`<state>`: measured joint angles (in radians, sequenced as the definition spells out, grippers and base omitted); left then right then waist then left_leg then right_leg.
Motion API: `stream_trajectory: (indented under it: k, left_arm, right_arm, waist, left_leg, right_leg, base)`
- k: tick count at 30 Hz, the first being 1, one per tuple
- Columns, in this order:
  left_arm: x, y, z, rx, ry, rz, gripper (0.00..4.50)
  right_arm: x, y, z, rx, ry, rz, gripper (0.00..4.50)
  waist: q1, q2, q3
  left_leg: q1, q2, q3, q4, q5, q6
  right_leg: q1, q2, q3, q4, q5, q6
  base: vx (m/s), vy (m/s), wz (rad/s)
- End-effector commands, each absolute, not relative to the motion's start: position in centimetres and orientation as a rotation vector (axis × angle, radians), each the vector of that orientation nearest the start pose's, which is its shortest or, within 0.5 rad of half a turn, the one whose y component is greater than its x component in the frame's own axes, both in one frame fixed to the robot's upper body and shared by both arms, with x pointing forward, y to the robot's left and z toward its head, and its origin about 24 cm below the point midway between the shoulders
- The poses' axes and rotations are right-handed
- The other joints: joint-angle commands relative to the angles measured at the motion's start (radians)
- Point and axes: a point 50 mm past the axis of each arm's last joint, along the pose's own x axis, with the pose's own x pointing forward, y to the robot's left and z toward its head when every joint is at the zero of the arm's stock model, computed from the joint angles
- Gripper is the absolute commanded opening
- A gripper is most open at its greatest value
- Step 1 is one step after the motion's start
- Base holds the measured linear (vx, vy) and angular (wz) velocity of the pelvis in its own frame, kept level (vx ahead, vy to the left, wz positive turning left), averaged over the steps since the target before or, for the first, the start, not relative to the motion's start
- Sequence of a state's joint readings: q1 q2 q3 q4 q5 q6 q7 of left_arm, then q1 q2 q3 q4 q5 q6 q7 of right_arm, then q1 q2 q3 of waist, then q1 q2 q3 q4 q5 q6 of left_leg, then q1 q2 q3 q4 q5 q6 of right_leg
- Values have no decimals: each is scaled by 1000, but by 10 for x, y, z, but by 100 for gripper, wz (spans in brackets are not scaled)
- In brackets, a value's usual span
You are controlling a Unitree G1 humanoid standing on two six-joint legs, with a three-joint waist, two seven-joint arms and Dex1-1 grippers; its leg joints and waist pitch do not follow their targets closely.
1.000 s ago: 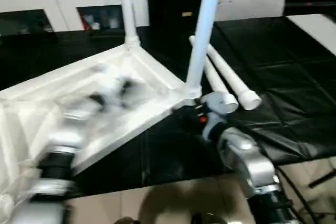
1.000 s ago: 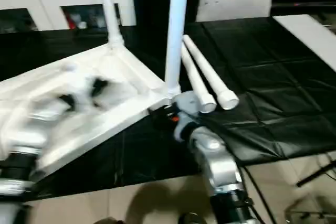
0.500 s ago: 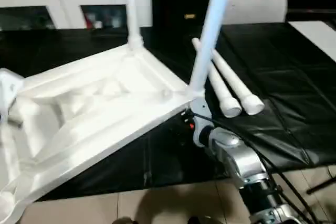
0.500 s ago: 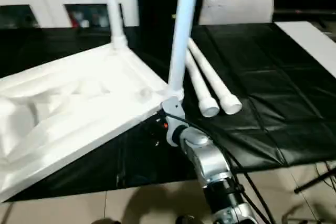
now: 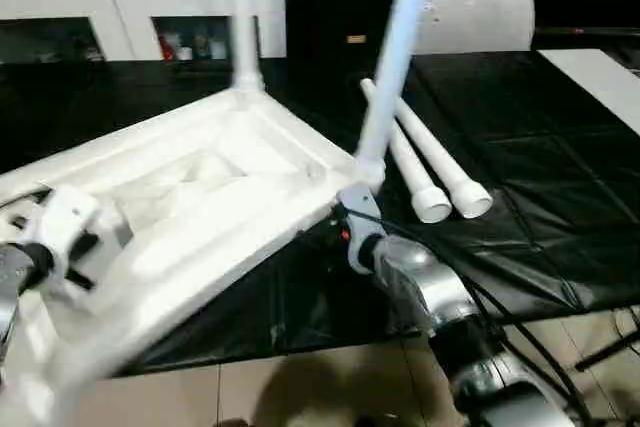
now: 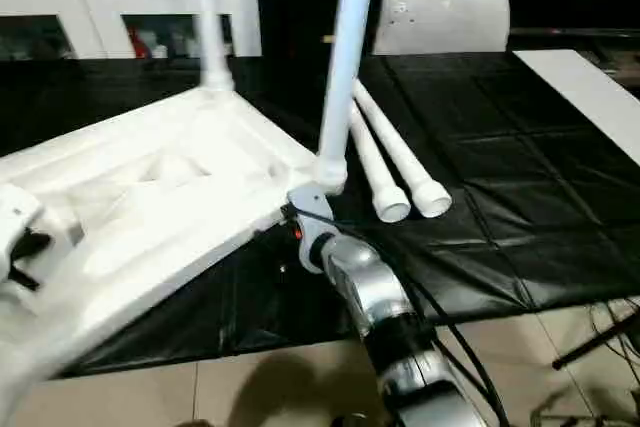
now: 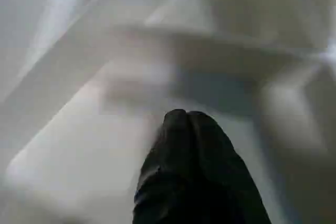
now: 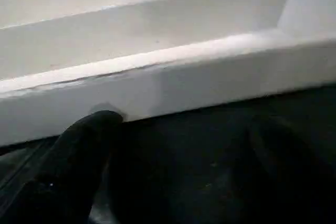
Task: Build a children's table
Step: Rotate table base
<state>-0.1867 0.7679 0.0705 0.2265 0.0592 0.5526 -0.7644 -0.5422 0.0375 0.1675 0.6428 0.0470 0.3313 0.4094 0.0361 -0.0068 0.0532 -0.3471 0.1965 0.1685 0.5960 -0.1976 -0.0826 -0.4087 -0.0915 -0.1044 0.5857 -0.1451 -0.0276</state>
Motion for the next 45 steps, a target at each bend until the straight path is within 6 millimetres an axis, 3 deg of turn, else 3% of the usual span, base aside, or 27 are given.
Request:
stream_trajectory:
  k: [1,4,7,8,10,15,23,27,30,32,33,36,39,42,44,45]
  left_arm:
    - [252,300,54,405,809,-477,9]
    - [251,285,57,335,791,-586,9]
    - [251,271,60,289,764,-677,9]
    - [252,254,65,251,728,-778,9]
    - [254,239,70,212,695,-841,9]
    - [264,211,77,160,632,-928,9]
    - [304,196,78,280,498,-787,9]
    - [329,189,79,330,401,-631,9]
    - [338,183,77,315,361,-583,9]
    - [342,178,73,302,342,-551,9]
    - [346,173,69,287,325,-514,9]
    - [352,167,64,291,294,-455,9]
    - [353,169,67,293,260,-431,9]
    - [350,175,72,270,225,-437,9]
    - [343,178,79,271,194,-488,9]
    - [340,178,81,267,183,-508,35]
  right_arm:
    - [321,-42,20,-6,450,701,450]
    - [324,-42,22,-1,444,699,450]
    - [325,-41,22,-1,441,701,450]
    - [327,-41,22,0,437,704,450]
    - [329,-40,23,2,432,705,450]
    - [330,-38,25,3,418,709,450]
    - [339,-44,31,-20,378,665,450]
    - [349,-60,42,-99,310,576,450]
    - [354,-68,53,-81,270,564,450]
    - [359,-74,60,-91,233,523,450]
    - [365,-82,70,-104,193,458,450]
    - [374,-94,85,-111,188,391,450]
    - [382,-102,94,-135,224,371,450]
    - [387,-103,101,-113,249,443,450]
    - [393,-112,102,-157,276,387,450]
    - [395,-114,103,-176,285,371,450]
  waist:
    - [0,31,-55]
    - [-2,33,-57]
    - [-4,34,-57]
    - [-4,33,-56]
    - [-4,34,-55]
    - [-4,34,-57]
    - [-3,32,-65]
    - [-1,31,-63]
    - [5,25,-65]
    - [4,19,-69]
    - [6,20,-71]
    - [9,20,-72]
    - [7,14,-71]
    - [3,14,-70]
    - [5,10,-74]
    - [0,11,-75]
  left_leg:
    - [10,31,-19,-94,-392,-42]
    - [9,31,-16,-92,-367,-39]
    - [8,29,-14,-91,-357,-36]
    - [9,30,-14,-91,-356,-37]
    - [11,29,-12,-91,-357,-38]
    - [9,25,-11,-87,-351,-35]
    - [-1,20,-8,-78,-264,-16]
    - [4,19,-6,-76,-284,-14]
    - [0,20,-7,-76,-274,-9]
    - [-7,22,-6,-75,-234,1]
    - [-5,20,-5,-71,-209,4]
    - [-7,20,-2,-69,-186,15]
    - [-10,18,-2,-68,-176,22]
    - [-12,19,0,-66,-187,32]
    - [-11,23,-3,-65,-170,29]
    - [-18,24,-5,-66,-158,28]
  right_leg:
    - [38,-57,57,-67,-386,-165]
    - [40,-56,59,-61,-337,-188]
    - [42,-53,58,-61,-336,-184]
    - [43,-54,59,-60,-338,-186]
    - [41,-52,59,-62,-342,-190]
    - [45,-50,58,-62,-339,-188]
    - [53,-50,57,-57,-297,-185]
    - [46,-45,54,-66,-347,-163]
    - [50,-48,53,-66,-351,-152]
    - [53,-49,55,-59,-301,-161]
    - [53,-48,55,-56,-270,-170]
    - [52,-47,55,-54,-238,-183]
    - [57,-47,54,-53,-252,-168]
    - [55,-50,52,-57,-280,-173]
    - [56,-55,52,-50,-274,-181]
    - [59,-57,52,-45,-263,-193]
  base:
    - [0,0,0]
    - [0,0,0]
    - [0,0,0]
    - [0,0,0]
    - [0,0,0]
    - [0,0,0]
    - [0,0,0]
    - [0,0,0]
    - [0,0,0]
    - [0,0,0]
    - [0,0,0]
    - [0,0,0]
    - [0,0,0]
    - [0,0,0]
    - [0,0,0]
    - [0,0,0]
